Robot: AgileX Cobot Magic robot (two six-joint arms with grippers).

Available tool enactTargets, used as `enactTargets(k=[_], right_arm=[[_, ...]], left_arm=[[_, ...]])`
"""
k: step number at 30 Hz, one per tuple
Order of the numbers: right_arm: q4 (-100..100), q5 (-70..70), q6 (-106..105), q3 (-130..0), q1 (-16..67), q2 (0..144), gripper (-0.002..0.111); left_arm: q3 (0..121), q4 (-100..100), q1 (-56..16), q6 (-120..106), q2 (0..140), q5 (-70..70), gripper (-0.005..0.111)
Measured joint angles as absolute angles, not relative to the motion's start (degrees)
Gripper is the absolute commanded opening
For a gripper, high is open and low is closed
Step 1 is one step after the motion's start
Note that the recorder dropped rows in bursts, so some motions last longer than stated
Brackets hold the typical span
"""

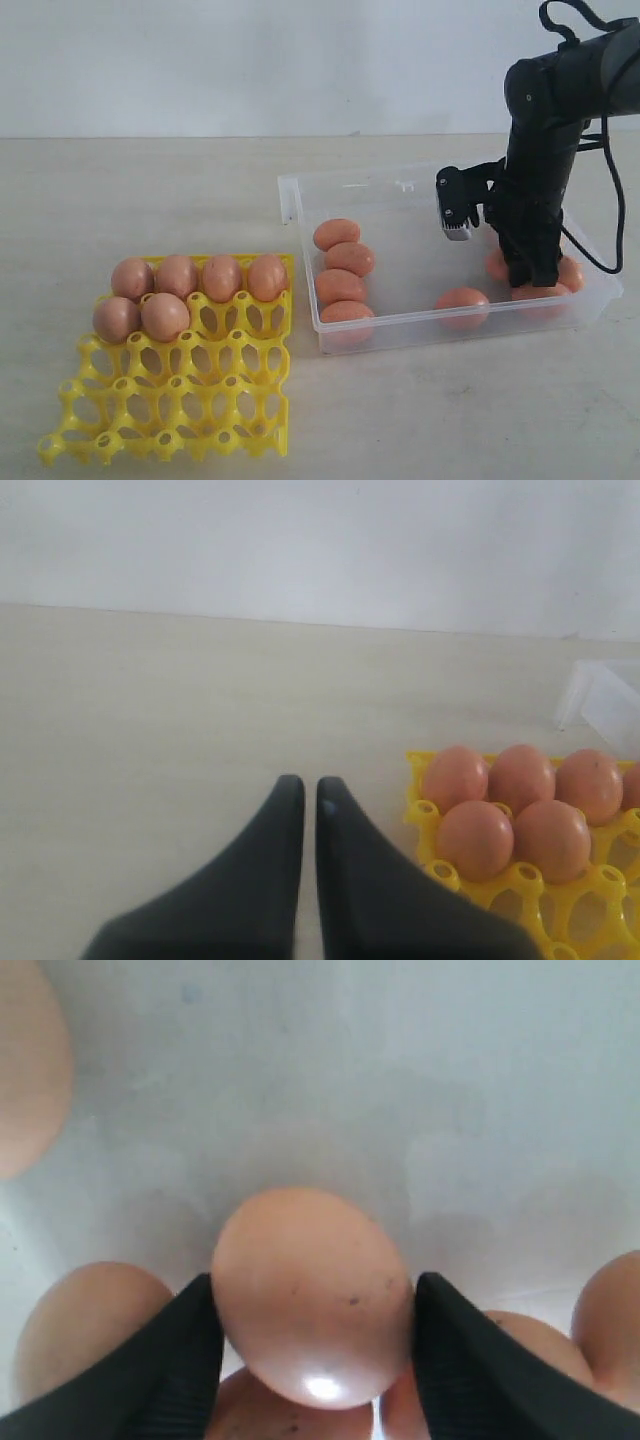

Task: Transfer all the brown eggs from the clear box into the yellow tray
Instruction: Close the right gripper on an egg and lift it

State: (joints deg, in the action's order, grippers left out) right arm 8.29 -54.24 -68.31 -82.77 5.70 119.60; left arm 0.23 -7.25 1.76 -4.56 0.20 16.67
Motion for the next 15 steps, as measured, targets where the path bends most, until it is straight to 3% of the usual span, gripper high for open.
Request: enactTargets(k=[2,3,11,15], right_arm=[[8.5,-54.4,-68.3,-82.8,5.7,119.6,0.009],[8.5,-54.2,-68.3,-82.8,5.7,119.6,0.001],[1.4,-53.7,-44.1,-82.8,5.6,118.6,0.0],[-6.5,-49.1,-41.7,-82.8,5.6,115.9,0.0]], left_arm=[[0.2,-7.2,1.8,-4.6,0.2,16.7,0.004],[0.2,-7.2,1.8,-4.6,0.2,16.7,0.004],[0.2,-7.2,1.8,-4.6,0.2,16.7,0.004],[0.2,-7.2,1.8,-4.6,0.2,16.7,0.004]])
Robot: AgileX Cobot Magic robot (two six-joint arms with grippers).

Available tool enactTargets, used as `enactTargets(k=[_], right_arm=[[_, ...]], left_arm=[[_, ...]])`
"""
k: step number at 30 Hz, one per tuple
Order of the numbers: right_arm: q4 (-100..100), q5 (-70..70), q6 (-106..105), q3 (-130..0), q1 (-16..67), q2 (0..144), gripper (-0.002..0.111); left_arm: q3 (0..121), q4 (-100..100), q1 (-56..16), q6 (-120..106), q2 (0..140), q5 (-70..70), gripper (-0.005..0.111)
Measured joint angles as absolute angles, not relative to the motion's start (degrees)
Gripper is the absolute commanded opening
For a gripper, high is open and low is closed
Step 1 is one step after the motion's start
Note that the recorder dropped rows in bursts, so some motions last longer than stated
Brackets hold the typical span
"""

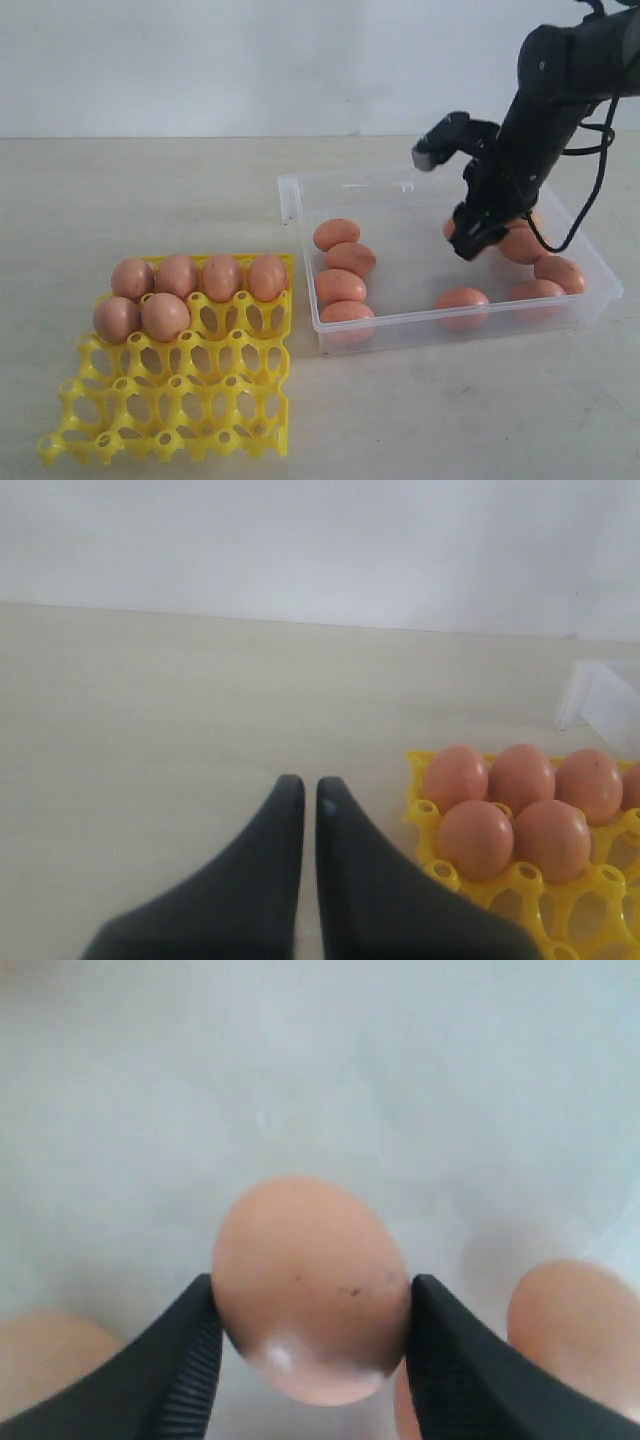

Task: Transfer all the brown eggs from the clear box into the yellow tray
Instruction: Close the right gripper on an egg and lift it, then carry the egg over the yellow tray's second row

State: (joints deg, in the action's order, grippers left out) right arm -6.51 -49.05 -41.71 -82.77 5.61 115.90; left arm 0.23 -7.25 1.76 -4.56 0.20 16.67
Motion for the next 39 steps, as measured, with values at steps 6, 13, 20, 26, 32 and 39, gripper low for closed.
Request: enactTargets(k=[6,13,20,26,32,39], right_arm=[[-26.6,-41.4,-45.0,-82.8,5.6,108.5,0.0],[-44.1,-34.1,-50.2,-75.7,6.9,100.1,0.0],[-48.2,13.5,-53.6,-52.5,22.0,89.6,0.0],[-48.1,55.0,-50.5,-41.2,28.7,88.9,0.0],[-28.5,63.7,-16.0,-40.9,28.7,88.3,0.0],[15.0,57.9,27.8,-42.6,30.5,93.2,0.0]], left_arm=[[0.2,-7.2,1.8,-4.6,0.2,16.7,0.004],[0.2,-7.2,1.8,-4.6,0.2,16.7,0.004],[0.2,-7.2,1.8,-4.6,0.2,16.7,0.004],[0.2,-7.2,1.8,-4.6,0.2,16.7,0.004],[0.2,-7.2,1.8,-4.6,0.2,16.7,0.004],[0.2,-7.2,1.8,-4.6,0.2,16.7,0.004]])
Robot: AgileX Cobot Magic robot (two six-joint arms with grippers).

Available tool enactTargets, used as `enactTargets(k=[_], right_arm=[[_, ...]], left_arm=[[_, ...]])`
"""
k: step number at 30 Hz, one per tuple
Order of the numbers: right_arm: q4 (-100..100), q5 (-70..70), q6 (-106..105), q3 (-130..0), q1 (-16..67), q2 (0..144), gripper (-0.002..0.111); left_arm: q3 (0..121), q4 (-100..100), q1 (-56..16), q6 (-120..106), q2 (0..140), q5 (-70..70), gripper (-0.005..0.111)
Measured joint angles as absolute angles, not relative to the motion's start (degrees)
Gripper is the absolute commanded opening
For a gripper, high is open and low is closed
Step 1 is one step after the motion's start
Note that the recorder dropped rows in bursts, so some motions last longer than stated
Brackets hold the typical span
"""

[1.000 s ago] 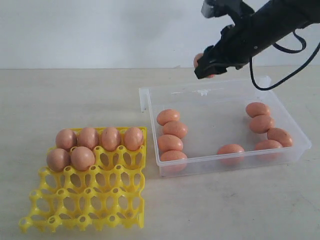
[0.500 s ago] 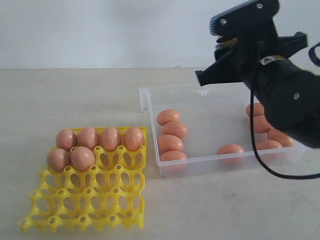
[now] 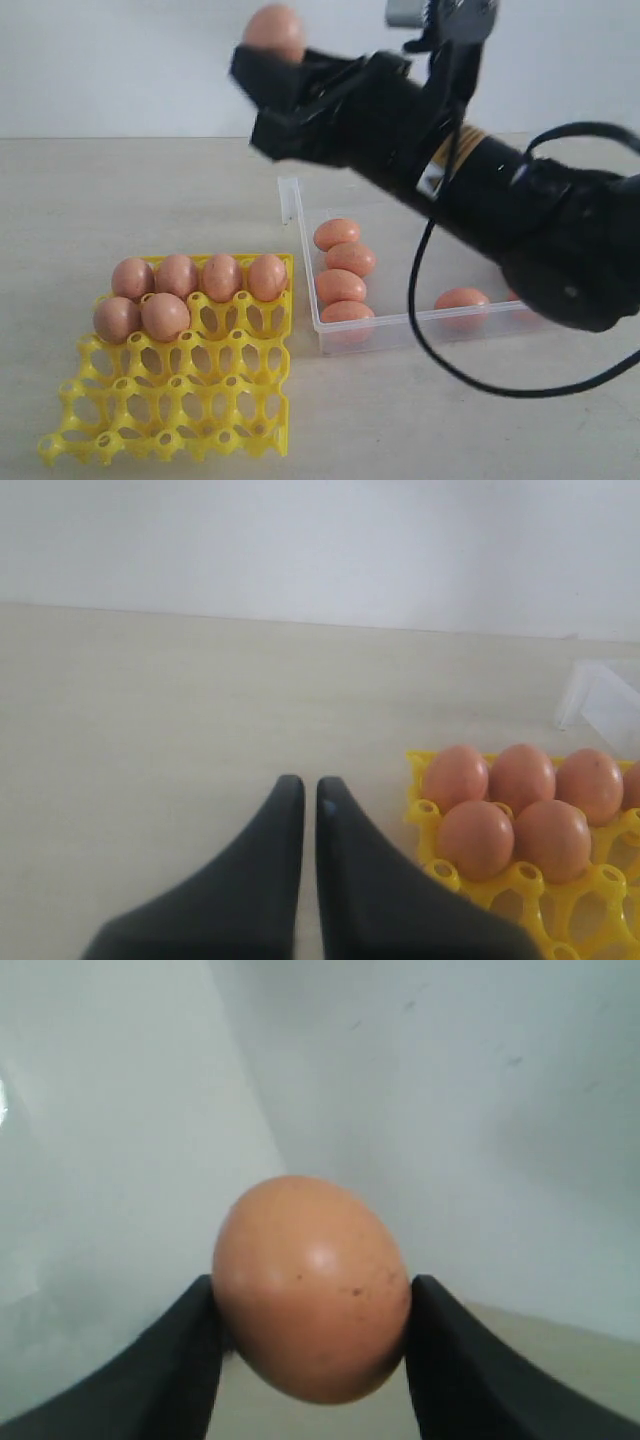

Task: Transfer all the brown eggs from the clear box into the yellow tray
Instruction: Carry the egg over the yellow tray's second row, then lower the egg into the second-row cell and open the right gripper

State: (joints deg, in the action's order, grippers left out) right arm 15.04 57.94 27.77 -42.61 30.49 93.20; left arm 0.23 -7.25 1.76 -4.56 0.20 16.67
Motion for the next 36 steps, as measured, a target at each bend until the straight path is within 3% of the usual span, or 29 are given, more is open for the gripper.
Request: enactTargets(k=[9,15,24,36], right_arm=[[14.0,62.5,32.2,-42.7,39.0,111.9,0.0],[13.9,61.1,32.8,-43.5,42.2,116.0,0.0],[13.0,32.7,32.6,-54.7,42.4,116.0,0.0],[13.2,23.2,27.5,-57.1,43.0,116.1,0.0]], left_arm=[[0.2,-7.2,1.8,-4.6,0.2,16.7,0.004],[0.2,-7.2,1.8,-4.6,0.2,16.7,0.004],[0.2,-7.2,1.8,-4.6,0.2,16.7,0.004],[0.2,-7.2,1.8,-4.6,0.2,16.7,0.004]])
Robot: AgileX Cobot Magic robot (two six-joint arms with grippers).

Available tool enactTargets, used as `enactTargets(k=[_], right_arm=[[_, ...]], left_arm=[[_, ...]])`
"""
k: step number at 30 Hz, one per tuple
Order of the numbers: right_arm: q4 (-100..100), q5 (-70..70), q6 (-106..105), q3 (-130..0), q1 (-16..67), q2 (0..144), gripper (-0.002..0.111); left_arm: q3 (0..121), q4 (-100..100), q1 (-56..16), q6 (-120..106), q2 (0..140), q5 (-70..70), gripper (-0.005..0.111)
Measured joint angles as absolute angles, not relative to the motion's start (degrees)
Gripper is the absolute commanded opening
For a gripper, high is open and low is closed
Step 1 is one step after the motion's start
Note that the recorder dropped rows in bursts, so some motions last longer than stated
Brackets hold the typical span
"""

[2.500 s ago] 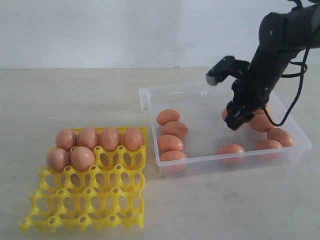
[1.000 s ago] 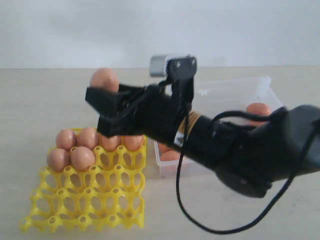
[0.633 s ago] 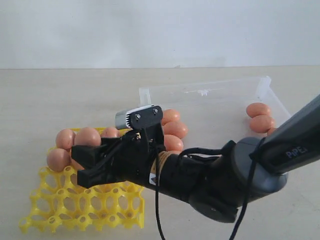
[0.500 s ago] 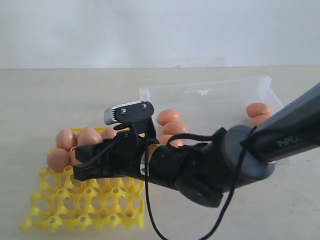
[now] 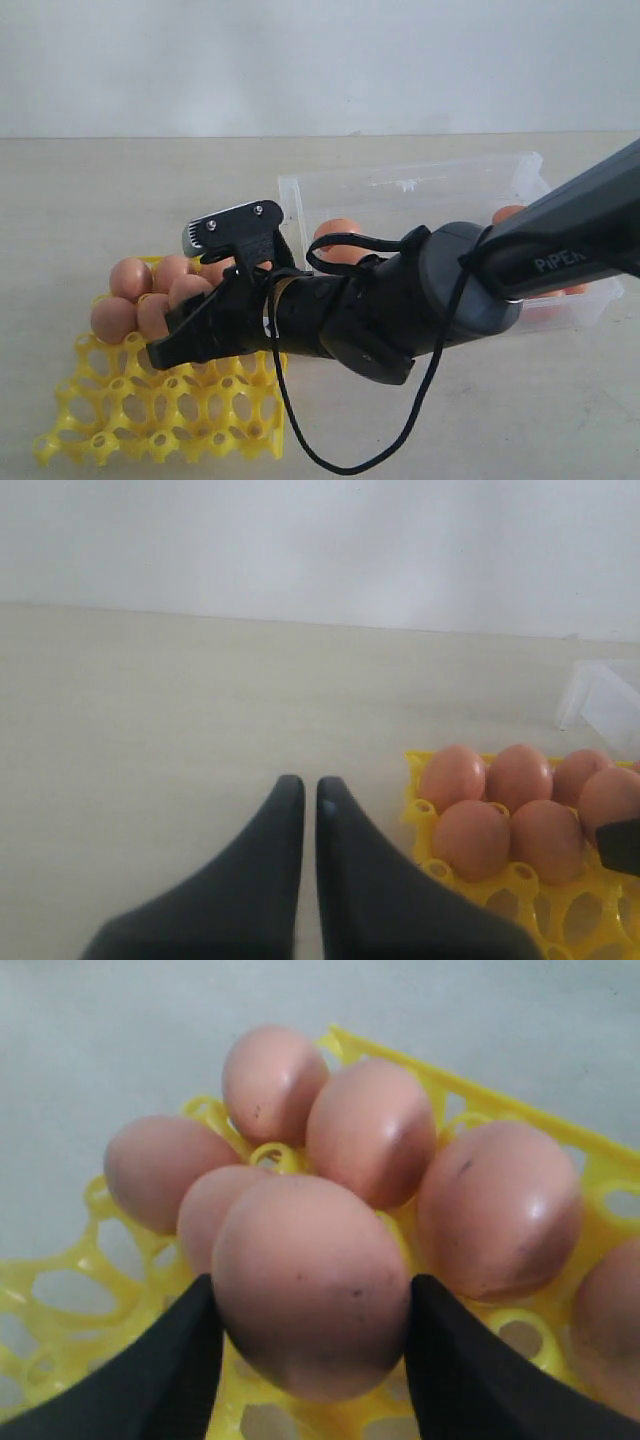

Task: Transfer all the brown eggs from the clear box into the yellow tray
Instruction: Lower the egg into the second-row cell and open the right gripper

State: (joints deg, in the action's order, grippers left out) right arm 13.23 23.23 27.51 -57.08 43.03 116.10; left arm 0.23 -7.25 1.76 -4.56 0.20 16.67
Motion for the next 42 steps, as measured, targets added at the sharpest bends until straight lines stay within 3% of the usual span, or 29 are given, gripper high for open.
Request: enactTargets(k=[12,15,20,22,42], right_arm=[[12.4,20.9,19.3,-57.1,43.5,116.1,0.001],[12.4,20.9,18.7,-57.1,43.5,116.1,0.013],[12.4,20.9,18.4,-57.1,43.5,116.1,0.046],[12.4,20.9,18.4,-57.1,43.5,116.1,0.05],[12.9,19.3,5.2,-57.1,43.5,116.1,0.05]], left_arm=[[0.2,-7.2,1.8,-4.6,0.2,16.7,0.004],[0.2,-7.2,1.8,-4.6,0.2,16.7,0.004],[0.2,-7.2,1.8,-4.6,0.2,16.7,0.004],[0.2,-7.2,1.8,-4.6,0.2,16.7,0.004],[0.2,-7.2,1.8,-4.6,0.2,16.7,0.004]])
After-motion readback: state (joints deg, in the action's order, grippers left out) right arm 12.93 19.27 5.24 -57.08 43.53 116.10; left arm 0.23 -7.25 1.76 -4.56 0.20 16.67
